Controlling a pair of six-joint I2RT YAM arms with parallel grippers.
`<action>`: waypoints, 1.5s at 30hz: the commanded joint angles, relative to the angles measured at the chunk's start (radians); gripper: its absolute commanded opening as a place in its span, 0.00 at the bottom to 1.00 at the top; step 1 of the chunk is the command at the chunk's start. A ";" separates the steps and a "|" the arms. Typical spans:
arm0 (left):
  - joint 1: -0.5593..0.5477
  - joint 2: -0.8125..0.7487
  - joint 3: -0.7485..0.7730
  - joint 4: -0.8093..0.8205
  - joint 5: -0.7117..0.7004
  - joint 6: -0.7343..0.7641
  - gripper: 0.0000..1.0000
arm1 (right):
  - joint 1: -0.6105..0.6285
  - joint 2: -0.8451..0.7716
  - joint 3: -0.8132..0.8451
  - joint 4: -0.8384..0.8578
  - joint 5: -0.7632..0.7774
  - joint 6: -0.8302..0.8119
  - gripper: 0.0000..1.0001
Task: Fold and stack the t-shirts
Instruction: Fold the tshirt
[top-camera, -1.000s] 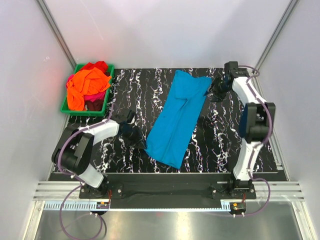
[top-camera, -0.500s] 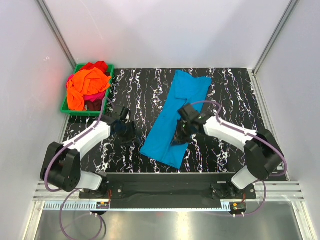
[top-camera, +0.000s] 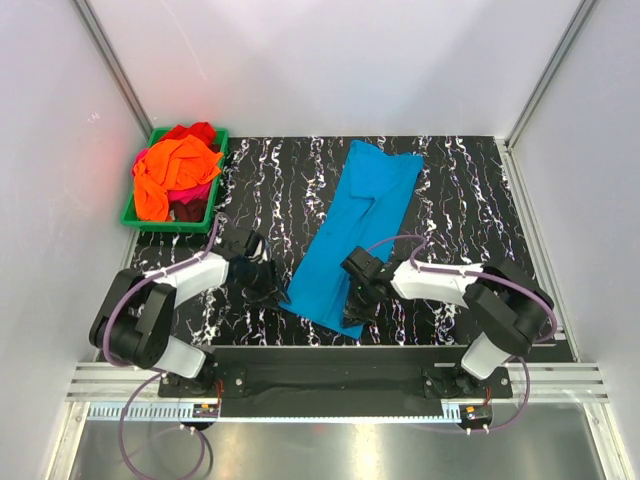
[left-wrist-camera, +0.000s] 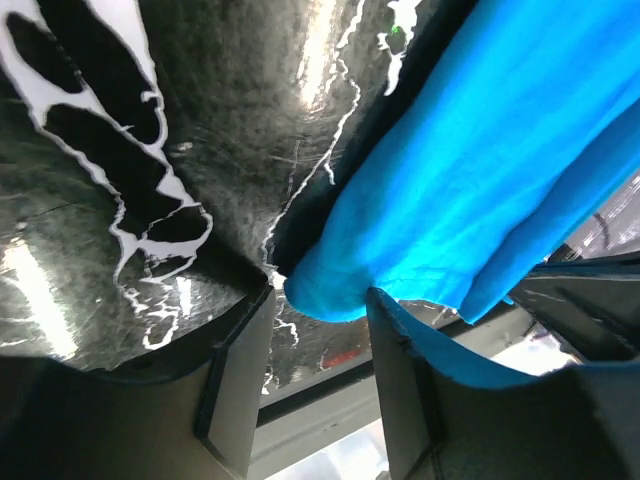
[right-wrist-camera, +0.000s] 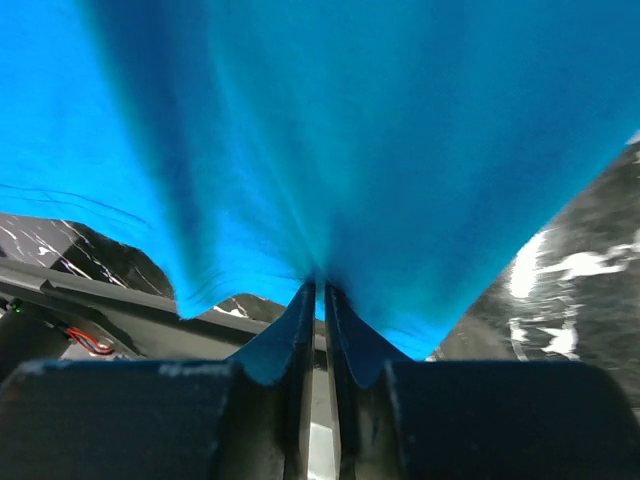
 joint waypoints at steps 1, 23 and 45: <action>-0.001 -0.004 -0.015 -0.060 -0.147 0.036 0.48 | 0.054 0.042 0.018 -0.012 0.076 0.037 0.16; -0.001 -0.049 0.034 -0.002 -0.038 0.156 0.61 | 0.139 -0.228 -0.128 -0.045 0.129 0.268 0.37; -0.001 0.060 0.043 -0.065 -0.101 0.191 0.36 | 0.180 -0.238 -0.163 -0.118 0.277 0.348 0.27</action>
